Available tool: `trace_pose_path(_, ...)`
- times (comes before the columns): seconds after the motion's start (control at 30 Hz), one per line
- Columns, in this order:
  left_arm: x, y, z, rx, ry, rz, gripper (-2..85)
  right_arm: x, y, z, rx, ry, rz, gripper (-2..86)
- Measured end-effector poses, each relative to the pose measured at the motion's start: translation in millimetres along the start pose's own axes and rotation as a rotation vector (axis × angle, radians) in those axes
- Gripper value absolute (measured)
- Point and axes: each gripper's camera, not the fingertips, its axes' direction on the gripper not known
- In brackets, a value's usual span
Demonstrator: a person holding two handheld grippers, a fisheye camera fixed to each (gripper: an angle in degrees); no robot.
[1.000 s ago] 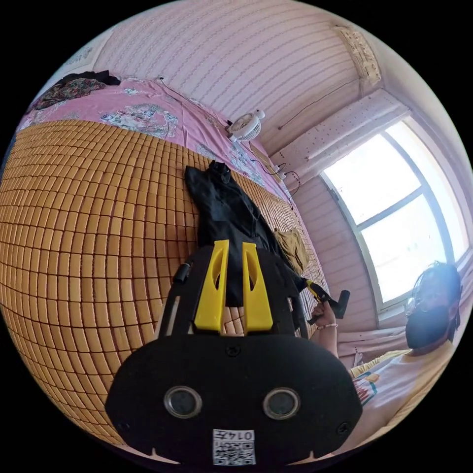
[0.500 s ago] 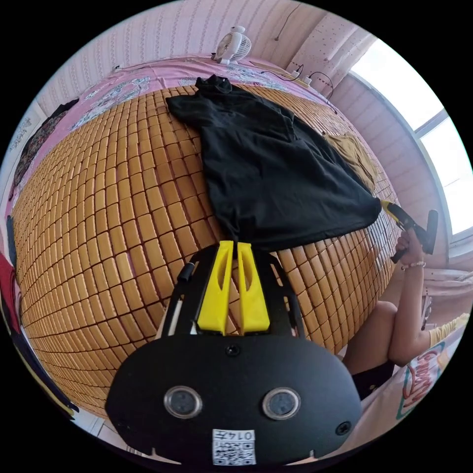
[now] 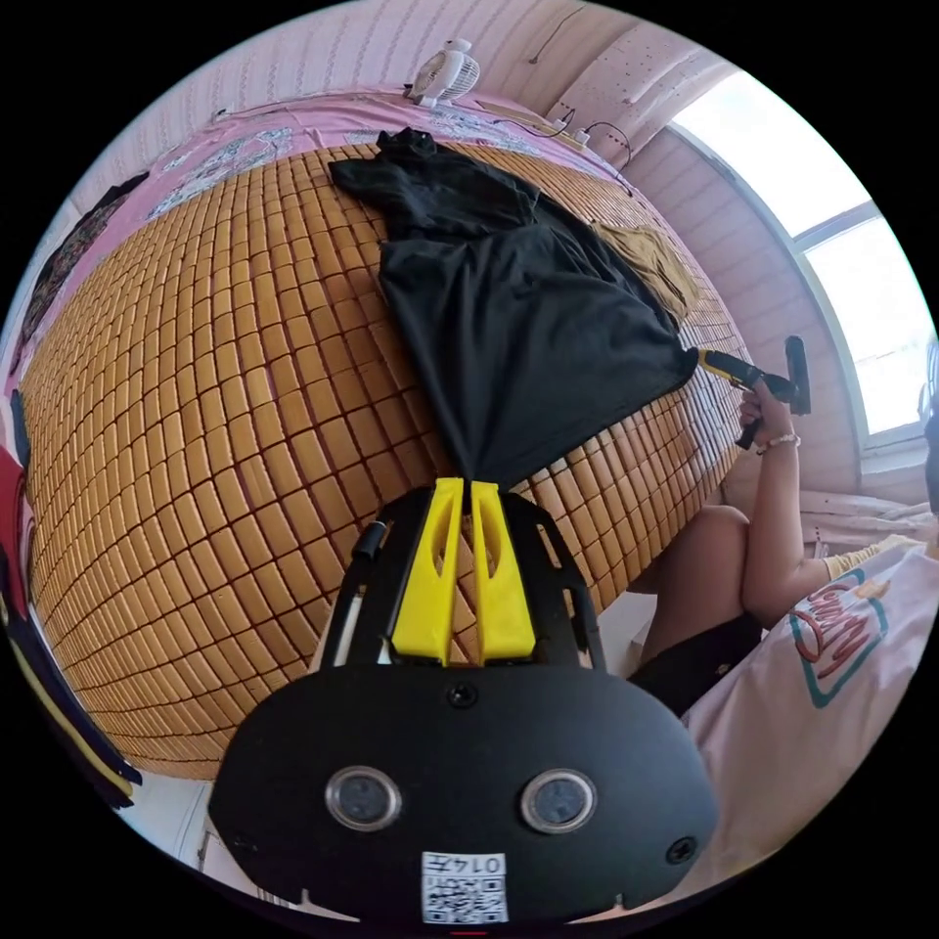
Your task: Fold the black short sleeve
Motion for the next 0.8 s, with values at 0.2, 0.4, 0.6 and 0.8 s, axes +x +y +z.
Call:
trace_pose_path(0.2,-5.3,24.8,16.5,-0.073,-0.033,-0.054,-0.9,-5.8,-0.2,-13.4,0.106,-0.147,-0.029,8.4)
trace_pose_path(0.4,-16.9,36.8,50.0,-0.122,-0.042,-0.091,-0.9,-67.9,-18.5,27.6,-0.074,-0.160,-0.274,10.2)
trace_pose_path(0.6,-28.3,54.1,66.6,-0.087,-0.010,-0.119,-0.9,-84.6,-5.0,37.2,-0.192,0.194,-0.328,9.6)
trace_pose_path(0.8,-39.2,81.7,86.5,-0.054,0.002,-0.144,-0.7,-67.0,-4.3,30.1,-0.104,-0.029,-0.237,8.6)
